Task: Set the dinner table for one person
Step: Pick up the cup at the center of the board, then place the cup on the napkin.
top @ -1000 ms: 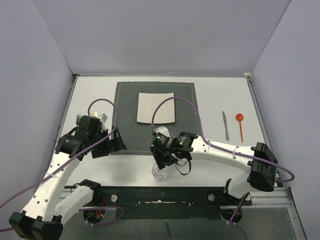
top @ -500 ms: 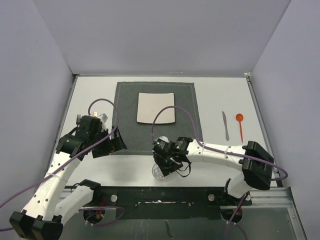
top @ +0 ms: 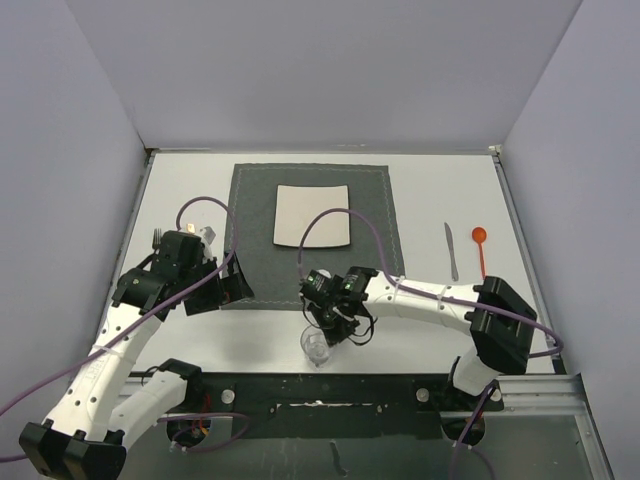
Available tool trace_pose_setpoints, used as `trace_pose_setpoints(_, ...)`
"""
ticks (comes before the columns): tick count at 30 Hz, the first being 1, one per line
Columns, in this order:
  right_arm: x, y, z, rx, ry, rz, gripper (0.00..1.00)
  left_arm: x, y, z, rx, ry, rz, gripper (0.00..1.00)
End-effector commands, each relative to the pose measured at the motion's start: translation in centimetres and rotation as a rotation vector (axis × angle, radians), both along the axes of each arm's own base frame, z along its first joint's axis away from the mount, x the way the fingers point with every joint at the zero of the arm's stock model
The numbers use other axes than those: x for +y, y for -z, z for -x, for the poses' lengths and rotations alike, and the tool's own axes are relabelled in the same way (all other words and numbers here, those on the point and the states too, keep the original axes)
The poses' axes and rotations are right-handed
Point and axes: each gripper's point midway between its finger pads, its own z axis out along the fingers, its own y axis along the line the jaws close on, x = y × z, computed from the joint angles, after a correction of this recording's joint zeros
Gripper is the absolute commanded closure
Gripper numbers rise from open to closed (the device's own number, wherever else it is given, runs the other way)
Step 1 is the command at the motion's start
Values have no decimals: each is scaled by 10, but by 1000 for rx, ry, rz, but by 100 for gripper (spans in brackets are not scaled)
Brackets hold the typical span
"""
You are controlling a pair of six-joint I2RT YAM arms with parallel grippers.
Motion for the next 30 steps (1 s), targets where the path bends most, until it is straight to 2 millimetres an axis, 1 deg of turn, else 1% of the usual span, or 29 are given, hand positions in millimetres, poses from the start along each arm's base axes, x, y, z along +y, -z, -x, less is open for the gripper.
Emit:
trace_pose_setpoints(1, 21, -63, -26, -108, 23, -140, 100, -5, -13, -14, -73, -3, 24, 2)
trace_pose_setpoints(4, 22, -90, -42, -140, 54, -185, 100, -7, -14, -15, -77, 0, 31, 2)
trace_pose_setpoints(8, 16, -119, -76, -179, 130, -227, 100, -8, -15, -17, -79, 4, 34, 2)
trace_pose_setpoints(12, -3, -134, -117, -207, 210, -210, 100, -9, -14, -19, -79, 7, 37, 2)
trace_pose_setpoints(15, -18, -147, -149, -230, 238, -204, 100, -9, -12, -21, -74, 16, 23, 2)
trace_pose_setpoints(19, -39, -168, -195, -267, 287, -204, 100, -7, -9, -22, -65, 21, 0, 2)
trace_pose_setpoints(24, -70, -173, -253, -262, 385, -197, 100, -7, -5, -25, -54, 18, -11, 2)
trace_pose_setpoints(25, -73, -177, -266, -274, 400, -209, 100, -6, -4, -26, -50, 17, -17, 2)
trace_pose_setpoints(26, -76, -176, -276, -270, 412, -216, 100, -5, -1, -27, -46, 14, -24, 2)
trace_pose_setpoints(28, -82, -163, -298, -244, 438, -209, 100, -5, 3, -30, -33, 11, -35, 2)
trace_pose_setpoints(29, -85, -165, -308, -249, 448, -207, 100, -5, 4, -31, -28, 9, -37, 2)
trace_pose_setpoints(30, -87, -163, -317, -252, 456, -203, 100, -6, 5, -32, -25, 8, -40, 2)
